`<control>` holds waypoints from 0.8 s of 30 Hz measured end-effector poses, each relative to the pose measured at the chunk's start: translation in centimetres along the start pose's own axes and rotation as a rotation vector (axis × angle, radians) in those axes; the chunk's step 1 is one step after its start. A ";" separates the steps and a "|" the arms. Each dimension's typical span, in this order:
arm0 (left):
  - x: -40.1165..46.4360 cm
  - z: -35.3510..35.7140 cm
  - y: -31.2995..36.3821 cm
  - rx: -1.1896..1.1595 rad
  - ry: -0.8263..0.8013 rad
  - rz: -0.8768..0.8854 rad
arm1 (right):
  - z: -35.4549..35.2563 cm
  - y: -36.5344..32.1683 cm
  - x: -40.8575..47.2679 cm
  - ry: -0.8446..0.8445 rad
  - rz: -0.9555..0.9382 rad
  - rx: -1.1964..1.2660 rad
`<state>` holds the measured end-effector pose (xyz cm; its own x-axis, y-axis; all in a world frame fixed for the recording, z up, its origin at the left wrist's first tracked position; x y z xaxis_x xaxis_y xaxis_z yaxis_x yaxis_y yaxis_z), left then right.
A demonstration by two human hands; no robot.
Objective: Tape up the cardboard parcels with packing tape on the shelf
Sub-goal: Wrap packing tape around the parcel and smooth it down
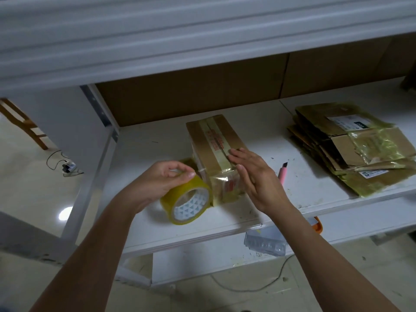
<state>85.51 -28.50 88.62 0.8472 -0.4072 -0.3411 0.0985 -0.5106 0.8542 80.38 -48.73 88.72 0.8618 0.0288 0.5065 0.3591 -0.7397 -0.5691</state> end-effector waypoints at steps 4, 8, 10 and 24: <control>0.5 0.0 -2.2 0.104 0.035 -0.066 | -0.4 0.4 0.3 -0.010 -0.017 0.002; 0.8 0.7 -2.0 0.053 0.093 -0.031 | -1.7 -0.3 0.5 0.042 0.073 -0.004; 0.8 1.2 -2.3 0.033 0.089 -0.031 | -1.9 -1.4 0.6 0.020 0.192 -0.107; 0.7 2.6 -3.5 -0.111 0.038 -0.048 | 1.4 -1.3 1.3 -0.028 0.248 -0.225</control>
<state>84.42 -28.94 84.41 0.8592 -0.3538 -0.3696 0.1952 -0.4411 0.8760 81.51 -46.82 89.19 0.9235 -0.1547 0.3510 0.0520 -0.8561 -0.5142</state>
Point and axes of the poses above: each hand's wrist, its own x-axis towards the middle knuckle, its own z-axis out of the palm, y = z × x, the point moved 10 cm from there along x, towards the middle knuckle, and after that the axes turned 4 degrees about -z, right-handed, at the moved point
